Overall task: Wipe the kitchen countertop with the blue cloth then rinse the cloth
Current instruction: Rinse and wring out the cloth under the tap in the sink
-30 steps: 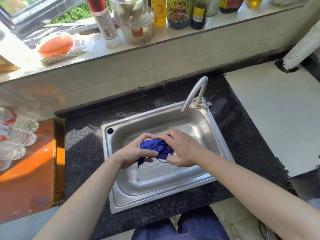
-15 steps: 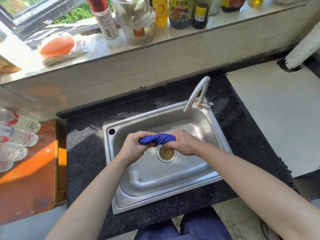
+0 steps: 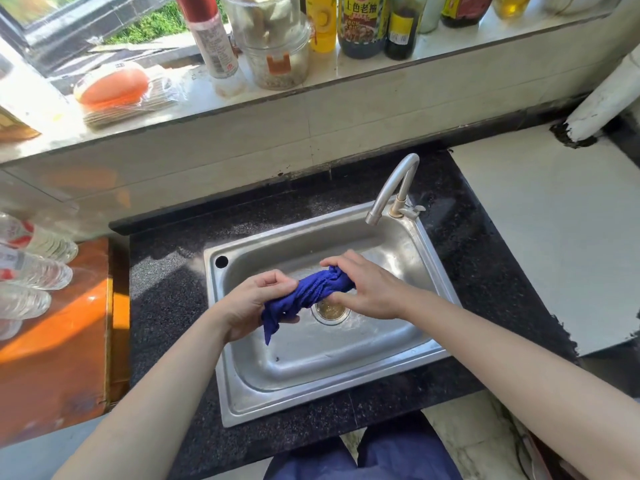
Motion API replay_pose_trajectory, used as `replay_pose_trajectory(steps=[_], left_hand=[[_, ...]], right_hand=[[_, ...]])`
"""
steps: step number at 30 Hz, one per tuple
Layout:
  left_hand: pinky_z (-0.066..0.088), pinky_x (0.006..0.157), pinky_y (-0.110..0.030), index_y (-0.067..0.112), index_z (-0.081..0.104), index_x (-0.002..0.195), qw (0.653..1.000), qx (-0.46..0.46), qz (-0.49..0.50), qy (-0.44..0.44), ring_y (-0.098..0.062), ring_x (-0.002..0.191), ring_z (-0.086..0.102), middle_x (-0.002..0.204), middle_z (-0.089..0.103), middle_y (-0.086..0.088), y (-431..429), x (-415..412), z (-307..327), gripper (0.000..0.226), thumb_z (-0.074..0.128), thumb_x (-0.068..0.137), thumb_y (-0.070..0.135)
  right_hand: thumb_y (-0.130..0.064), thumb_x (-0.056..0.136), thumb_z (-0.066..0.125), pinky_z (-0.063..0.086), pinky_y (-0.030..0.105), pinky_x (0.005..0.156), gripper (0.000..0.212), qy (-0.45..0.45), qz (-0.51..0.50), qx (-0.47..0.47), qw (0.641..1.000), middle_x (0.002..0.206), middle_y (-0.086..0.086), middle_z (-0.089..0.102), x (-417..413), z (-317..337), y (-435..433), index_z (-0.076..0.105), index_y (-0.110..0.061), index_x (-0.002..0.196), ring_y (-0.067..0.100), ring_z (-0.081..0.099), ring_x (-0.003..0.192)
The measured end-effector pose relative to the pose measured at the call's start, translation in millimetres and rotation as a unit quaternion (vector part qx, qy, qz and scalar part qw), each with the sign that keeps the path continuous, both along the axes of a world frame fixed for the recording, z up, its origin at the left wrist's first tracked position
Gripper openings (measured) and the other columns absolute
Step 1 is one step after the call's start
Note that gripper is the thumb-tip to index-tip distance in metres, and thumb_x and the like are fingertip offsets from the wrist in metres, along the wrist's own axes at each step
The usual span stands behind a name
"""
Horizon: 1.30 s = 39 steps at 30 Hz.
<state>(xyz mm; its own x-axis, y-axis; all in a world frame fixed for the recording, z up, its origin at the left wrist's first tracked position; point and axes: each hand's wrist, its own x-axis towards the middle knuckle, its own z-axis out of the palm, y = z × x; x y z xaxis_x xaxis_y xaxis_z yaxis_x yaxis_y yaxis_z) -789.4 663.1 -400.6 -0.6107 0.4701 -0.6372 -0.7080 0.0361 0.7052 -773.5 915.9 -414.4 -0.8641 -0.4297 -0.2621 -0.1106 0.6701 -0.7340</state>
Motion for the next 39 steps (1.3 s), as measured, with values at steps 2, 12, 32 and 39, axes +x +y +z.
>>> replay_pose_trajectory(steps=[2,12,32,39], left_hand=[[0.058,0.084,-0.055,0.010,0.062,0.096,1.000,0.015,-0.010,0.004,-0.037,0.095,0.067,0.105,0.064,-0.023,-1,0,2,0.048,0.094,0.064,0.028],[0.054,0.071,-0.030,0.023,0.072,0.120,0.989,-0.077,-0.011,0.123,-0.021,0.081,0.059,0.096,0.071,-0.017,13,11,0,0.044,0.078,0.082,0.001],[0.054,0.050,-0.032,0.033,0.071,0.111,0.903,-0.245,0.024,0.353,-0.002,0.060,0.057,0.074,0.067,0.021,23,4,-18,0.033,0.074,0.088,0.009],[0.046,0.056,-0.029,0.032,0.068,0.120,0.962,-0.144,0.050,0.227,-0.012,0.056,0.050,0.067,0.060,0.001,8,-2,-4,0.035,0.068,0.093,0.008]], right_hand=[[-0.039,0.093,0.064,0.042,0.020,0.092,0.056,0.053,0.013,-0.010,0.998,0.122,-0.010,0.045,2,3,1,0.043,-0.026,0.143,0.006,0.051,0.106],[-0.021,0.100,0.051,0.042,0.027,0.097,0.049,0.104,0.035,-0.007,0.994,0.129,0.005,0.045,4,-9,-10,0.038,-0.014,0.147,0.019,0.053,0.107],[-0.036,0.093,0.060,0.051,0.035,0.076,0.021,-0.071,-0.187,-0.120,0.972,0.082,-0.008,0.069,-2,-18,-28,0.069,-0.018,0.097,0.011,0.062,0.077],[-0.021,0.083,0.079,0.048,0.019,0.079,0.085,0.103,-0.076,-0.097,0.987,0.125,-0.005,0.046,-3,-17,-11,0.028,-0.031,0.151,0.001,0.053,0.089]])
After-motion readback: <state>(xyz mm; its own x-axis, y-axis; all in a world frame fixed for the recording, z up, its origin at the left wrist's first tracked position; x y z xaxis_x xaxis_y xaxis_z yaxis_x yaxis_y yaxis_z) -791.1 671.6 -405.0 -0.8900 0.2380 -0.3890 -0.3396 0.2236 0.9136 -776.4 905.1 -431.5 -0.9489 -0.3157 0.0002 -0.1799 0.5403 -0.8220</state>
